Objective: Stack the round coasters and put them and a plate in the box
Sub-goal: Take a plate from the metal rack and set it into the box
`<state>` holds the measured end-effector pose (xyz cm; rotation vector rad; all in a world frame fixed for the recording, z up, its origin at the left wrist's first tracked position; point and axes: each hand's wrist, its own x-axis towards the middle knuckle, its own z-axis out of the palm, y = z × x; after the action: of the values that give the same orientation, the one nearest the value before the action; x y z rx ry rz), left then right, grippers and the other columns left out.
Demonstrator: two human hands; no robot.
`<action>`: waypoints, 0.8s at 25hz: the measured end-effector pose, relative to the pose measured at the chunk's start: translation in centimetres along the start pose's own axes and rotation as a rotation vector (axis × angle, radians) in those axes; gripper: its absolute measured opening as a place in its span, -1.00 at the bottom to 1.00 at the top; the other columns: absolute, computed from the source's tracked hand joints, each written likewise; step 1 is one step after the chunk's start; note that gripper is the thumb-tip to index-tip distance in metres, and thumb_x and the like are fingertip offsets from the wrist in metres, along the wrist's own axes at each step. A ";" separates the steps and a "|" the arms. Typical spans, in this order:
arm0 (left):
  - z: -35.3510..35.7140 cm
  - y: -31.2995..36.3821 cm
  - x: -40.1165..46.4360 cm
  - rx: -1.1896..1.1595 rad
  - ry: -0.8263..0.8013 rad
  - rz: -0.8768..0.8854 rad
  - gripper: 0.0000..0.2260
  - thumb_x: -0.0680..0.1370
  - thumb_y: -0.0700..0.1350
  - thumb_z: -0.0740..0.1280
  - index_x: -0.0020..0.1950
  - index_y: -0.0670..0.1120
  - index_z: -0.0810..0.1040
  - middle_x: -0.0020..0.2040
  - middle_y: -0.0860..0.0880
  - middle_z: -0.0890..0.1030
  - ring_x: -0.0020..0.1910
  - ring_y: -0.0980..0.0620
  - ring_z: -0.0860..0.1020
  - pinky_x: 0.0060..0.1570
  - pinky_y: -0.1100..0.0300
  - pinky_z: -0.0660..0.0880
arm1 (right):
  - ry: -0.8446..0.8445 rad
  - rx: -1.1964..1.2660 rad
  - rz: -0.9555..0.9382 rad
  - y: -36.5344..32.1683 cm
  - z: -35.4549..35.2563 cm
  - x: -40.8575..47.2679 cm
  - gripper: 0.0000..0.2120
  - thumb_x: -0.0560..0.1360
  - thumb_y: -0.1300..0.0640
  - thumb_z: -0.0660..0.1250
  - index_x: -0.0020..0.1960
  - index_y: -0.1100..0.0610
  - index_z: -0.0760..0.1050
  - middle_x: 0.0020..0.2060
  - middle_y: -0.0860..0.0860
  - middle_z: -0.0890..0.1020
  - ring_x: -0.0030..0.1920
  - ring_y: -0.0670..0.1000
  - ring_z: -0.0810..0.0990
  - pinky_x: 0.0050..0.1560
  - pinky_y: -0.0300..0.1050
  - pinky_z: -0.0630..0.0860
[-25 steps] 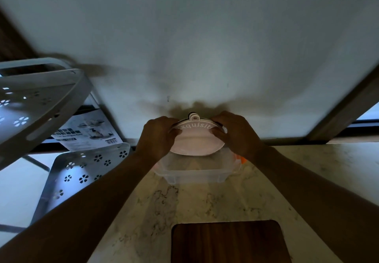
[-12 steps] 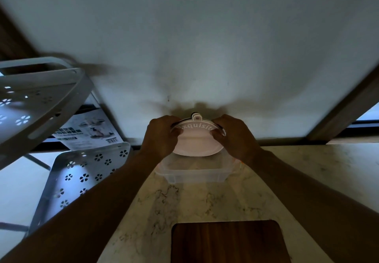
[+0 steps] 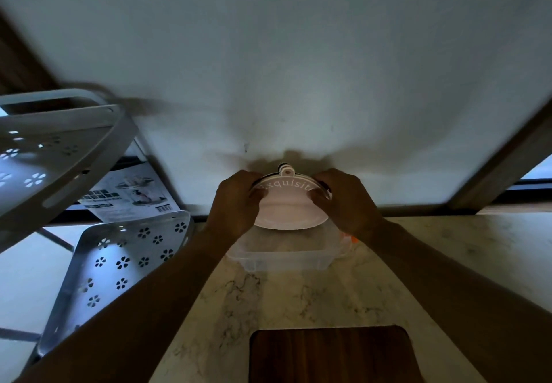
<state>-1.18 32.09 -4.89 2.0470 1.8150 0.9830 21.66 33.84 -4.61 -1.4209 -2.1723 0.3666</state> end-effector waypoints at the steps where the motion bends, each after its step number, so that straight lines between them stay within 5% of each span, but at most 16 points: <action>1: -0.1 0.0 0.0 -0.001 -0.008 0.005 -0.79 0.51 -0.20 0.40 0.14 -0.13 0.62 0.03 -0.16 0.67 -0.01 -0.13 0.60 -0.02 0.23 0.37 | -0.003 0.006 0.000 0.0 0.1 -0.2 -0.79 0.53 0.07 0.35 0.10 0.15 0.57 -0.08 0.13 0.63 -0.09 0.11 0.57 -0.09 -0.06 0.45; 9: 0.2 -0.2 0.6 0.050 -0.083 0.004 -0.83 0.51 -0.21 0.40 0.09 -0.15 0.60 0.01 -0.16 0.63 0.00 -0.14 0.55 -0.03 0.13 0.42 | -0.031 -0.137 0.050 -0.5 0.5 0.5 -0.77 0.52 0.05 0.35 0.15 0.07 0.57 0.05 0.08 0.65 0.08 0.17 0.51 0.06 0.04 0.34; 20: 0.5 -0.7 1.1 0.162 -0.095 0.083 -0.80 0.48 -0.17 0.42 0.09 -0.14 0.59 0.05 -0.15 0.57 0.08 -0.13 0.48 0.05 0.05 0.44 | -0.017 -0.180 0.080 -0.9 0.7 0.8 -0.74 0.48 0.07 0.38 0.15 0.09 0.60 0.05 0.15 0.57 0.10 0.20 0.49 0.11 0.09 0.47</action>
<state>-1.44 33.40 -5.34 2.2399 1.8280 0.7662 20.34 34.28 -4.56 -1.6103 -2.2132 0.2159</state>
